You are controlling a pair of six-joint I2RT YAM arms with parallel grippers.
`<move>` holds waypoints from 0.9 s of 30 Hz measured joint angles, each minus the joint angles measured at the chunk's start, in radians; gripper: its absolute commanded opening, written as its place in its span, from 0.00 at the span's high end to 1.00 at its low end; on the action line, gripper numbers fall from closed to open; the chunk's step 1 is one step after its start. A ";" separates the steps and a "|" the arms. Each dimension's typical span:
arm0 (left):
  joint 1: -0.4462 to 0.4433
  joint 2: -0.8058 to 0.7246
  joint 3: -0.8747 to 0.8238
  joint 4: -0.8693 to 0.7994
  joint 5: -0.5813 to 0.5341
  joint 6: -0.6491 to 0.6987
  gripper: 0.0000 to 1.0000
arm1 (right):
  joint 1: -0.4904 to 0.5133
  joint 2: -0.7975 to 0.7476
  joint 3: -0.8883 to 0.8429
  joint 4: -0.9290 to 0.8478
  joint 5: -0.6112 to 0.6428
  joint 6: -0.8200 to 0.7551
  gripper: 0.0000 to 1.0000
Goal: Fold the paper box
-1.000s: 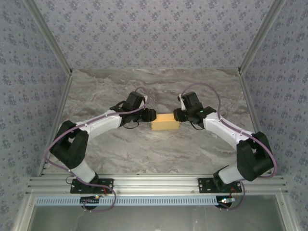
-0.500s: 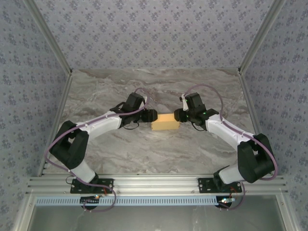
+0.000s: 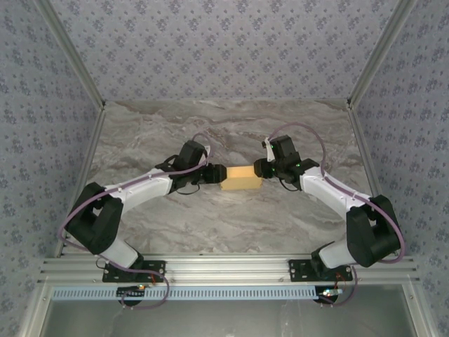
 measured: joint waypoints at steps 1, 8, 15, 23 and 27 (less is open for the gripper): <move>0.000 0.002 0.000 0.005 0.006 -0.002 0.56 | -0.004 0.000 0.000 -0.002 -0.006 0.000 0.57; 0.000 0.006 -0.016 0.045 0.023 -0.009 0.59 | -0.066 0.000 0.014 -0.051 -0.140 -0.001 0.54; 0.000 0.006 -0.020 0.057 0.023 -0.012 0.59 | -0.136 0.000 0.013 -0.072 -0.333 0.004 0.53; 0.000 0.006 -0.020 0.058 0.023 -0.011 0.59 | -0.190 0.001 -0.040 -0.039 -0.458 0.033 0.60; -0.002 0.006 -0.020 0.058 0.022 -0.011 0.59 | -0.198 0.003 -0.061 -0.005 -0.496 0.043 0.68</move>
